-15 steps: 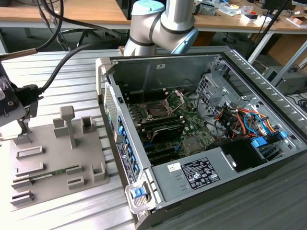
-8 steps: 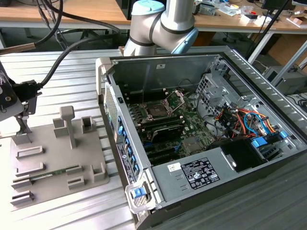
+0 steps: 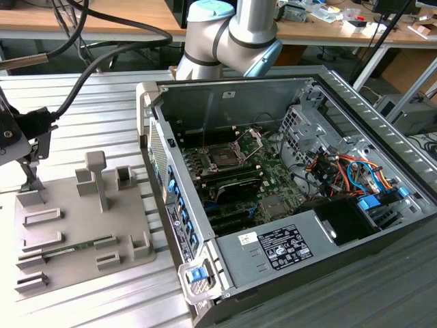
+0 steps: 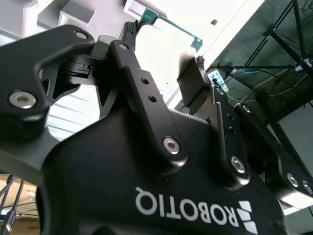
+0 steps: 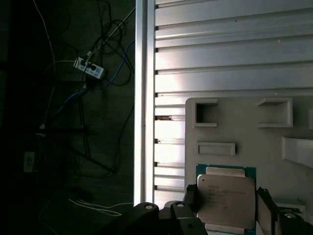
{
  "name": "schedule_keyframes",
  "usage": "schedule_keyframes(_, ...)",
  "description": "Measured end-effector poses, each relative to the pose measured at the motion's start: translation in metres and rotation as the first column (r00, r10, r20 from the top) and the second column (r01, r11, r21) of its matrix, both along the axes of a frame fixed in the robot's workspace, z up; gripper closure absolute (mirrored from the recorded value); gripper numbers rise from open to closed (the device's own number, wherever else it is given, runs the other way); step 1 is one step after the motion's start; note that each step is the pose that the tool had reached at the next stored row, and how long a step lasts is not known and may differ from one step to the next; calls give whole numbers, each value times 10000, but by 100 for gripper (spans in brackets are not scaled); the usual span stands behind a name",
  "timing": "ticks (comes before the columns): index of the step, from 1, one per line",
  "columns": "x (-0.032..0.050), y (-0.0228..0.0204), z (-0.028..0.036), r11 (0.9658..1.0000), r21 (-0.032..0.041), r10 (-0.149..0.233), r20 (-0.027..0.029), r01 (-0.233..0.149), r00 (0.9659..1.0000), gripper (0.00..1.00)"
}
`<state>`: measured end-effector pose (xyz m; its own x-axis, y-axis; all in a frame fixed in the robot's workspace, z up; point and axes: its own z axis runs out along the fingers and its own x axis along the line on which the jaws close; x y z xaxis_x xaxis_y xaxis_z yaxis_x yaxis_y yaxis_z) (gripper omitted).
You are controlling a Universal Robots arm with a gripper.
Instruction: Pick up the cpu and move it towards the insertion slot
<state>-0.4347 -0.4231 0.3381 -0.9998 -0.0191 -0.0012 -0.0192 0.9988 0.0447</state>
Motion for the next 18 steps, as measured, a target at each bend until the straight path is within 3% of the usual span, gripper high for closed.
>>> schedule_keyframes(18, 0, 0, 223, 10000, 4, 0, 1, 0, 10000, 45)
